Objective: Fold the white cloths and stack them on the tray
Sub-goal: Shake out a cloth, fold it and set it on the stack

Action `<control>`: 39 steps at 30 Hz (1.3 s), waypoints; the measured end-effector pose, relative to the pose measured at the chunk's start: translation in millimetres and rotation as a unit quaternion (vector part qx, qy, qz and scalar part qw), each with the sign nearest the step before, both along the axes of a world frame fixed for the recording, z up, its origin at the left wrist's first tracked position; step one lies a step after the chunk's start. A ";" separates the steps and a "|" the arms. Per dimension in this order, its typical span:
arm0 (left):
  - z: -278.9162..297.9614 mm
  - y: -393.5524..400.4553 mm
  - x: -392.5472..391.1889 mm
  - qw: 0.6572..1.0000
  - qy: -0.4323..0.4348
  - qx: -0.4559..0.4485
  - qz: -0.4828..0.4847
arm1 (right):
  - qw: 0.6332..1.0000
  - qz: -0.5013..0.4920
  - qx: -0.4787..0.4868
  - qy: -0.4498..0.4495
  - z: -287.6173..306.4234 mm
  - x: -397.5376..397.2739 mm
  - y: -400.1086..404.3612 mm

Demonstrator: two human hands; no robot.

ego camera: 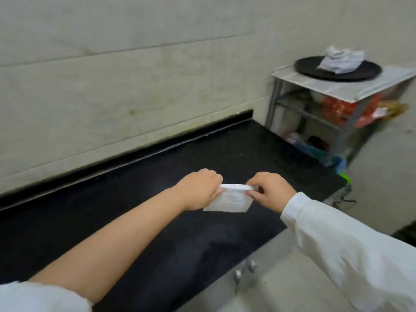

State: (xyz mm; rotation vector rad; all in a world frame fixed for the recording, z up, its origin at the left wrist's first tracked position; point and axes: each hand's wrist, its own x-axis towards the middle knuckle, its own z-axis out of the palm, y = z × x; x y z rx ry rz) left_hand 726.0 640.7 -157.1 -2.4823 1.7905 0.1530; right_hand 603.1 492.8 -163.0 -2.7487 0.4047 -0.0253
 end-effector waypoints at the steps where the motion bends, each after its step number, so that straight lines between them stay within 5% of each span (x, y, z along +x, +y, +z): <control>1: 7.8 -36.5 -11.9 1.000 0.012 -0.008 -0.026 | 1.000 -0.014 -0.016 -0.007 10.6 -22.8 -31.4; 9: 59.4 -255.5 -81.3 0.964 0.091 -0.187 -0.164 | 0.991 -0.112 -0.056 -0.045 85.6 -140.1 -226.6; 18: 92.7 -440.3 -66.5 0.919 0.145 -0.332 -0.156 | 0.972 -0.180 -0.077 -0.126 133.8 -124.9 -395.4; 30: 163.6 -676.8 44.8 0.904 0.128 -0.403 0.065 | 0.967 -0.147 -0.083 -0.190 191.4 32.8 -652.4; 39: 173.3 -803.5 96.3 0.882 0.039 -0.431 0.189 | 0.961 -0.077 -0.054 -0.258 185.5 135.0 -798.7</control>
